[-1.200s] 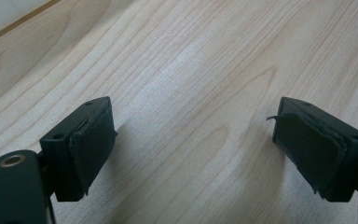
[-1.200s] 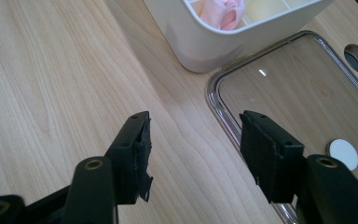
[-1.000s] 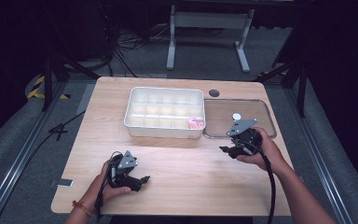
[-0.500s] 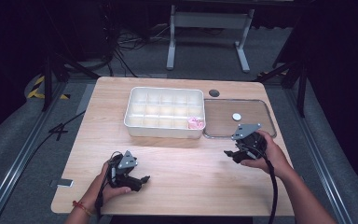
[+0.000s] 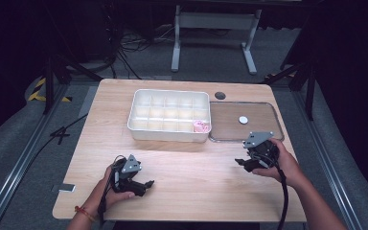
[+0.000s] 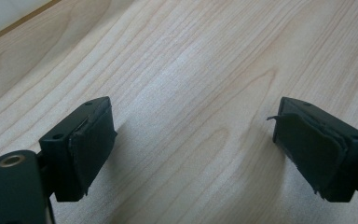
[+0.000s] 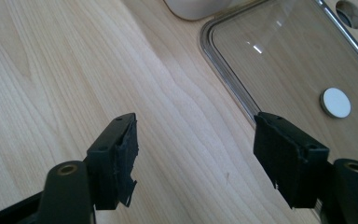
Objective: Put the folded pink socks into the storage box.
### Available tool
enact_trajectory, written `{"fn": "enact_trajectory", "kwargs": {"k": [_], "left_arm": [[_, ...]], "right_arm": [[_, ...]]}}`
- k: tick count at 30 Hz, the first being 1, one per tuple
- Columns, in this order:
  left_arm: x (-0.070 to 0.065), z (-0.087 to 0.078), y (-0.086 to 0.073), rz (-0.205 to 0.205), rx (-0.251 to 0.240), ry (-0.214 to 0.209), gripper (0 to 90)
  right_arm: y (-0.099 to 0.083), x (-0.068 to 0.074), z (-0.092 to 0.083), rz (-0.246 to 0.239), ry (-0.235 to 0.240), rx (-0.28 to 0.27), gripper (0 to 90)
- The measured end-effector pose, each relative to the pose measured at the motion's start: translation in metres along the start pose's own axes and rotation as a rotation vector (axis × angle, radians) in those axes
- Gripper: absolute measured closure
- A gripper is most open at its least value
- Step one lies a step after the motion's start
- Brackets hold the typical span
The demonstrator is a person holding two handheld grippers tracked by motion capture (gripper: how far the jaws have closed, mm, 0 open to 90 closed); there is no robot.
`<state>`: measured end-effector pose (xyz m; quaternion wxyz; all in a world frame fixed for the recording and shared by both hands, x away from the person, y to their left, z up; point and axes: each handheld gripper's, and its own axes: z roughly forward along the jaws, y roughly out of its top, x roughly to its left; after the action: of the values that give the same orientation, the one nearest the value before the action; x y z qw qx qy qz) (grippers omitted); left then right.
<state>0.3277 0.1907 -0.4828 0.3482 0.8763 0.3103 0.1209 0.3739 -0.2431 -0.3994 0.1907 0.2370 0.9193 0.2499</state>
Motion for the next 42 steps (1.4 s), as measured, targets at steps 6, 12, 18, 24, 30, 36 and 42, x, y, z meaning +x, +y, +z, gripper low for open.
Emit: {"fn": "enact_trajectory", "kwargs": {"k": [6, 12, 18, 24, 30, 36, 42], "left_arm": [[0.0, 0.0, 0.0, 0.0, 0.0, 0.0, 12.8], [0.0, 0.0, 0.0, 0.0, 0.0, 0.0, 12.9], [0.0, 0.0, 0.0, 0.0, 0.0, 0.0, 12.8], [0.0, 0.0, 0.0, -0.001, -0.001, 0.0, 12.8], [0.0, 0.001, 0.0, 0.003, -0.001, -0.003, 12.7], [0.0, 0.001, 0.0, -0.001, -0.001, -0.006, 12.7], [0.0, 0.0, 0.0, 0.004, 0.001, -0.002, 12.7]], "right_arm": [[-0.012, 0.005, 0.002, -0.004, -0.009, 0.009, 31.0], [-0.022, 0.008, 0.003, -0.006, -0.008, 0.008, 31.0], [-0.036, 0.013, 0.005, -0.003, -0.012, 0.011, 31.4], [-0.051, 0.017, 0.006, 0.006, -0.015, 0.004, 31.8], [-0.064, 0.019, 0.007, 0.021, -0.01, -0.003, 31.7], [-0.079, 0.019, 0.006, 0.051, -0.003, -0.023, 31.2], [-0.091, 0.019, 0.005, 0.084, 0.001, -0.034, 31.1]]}}
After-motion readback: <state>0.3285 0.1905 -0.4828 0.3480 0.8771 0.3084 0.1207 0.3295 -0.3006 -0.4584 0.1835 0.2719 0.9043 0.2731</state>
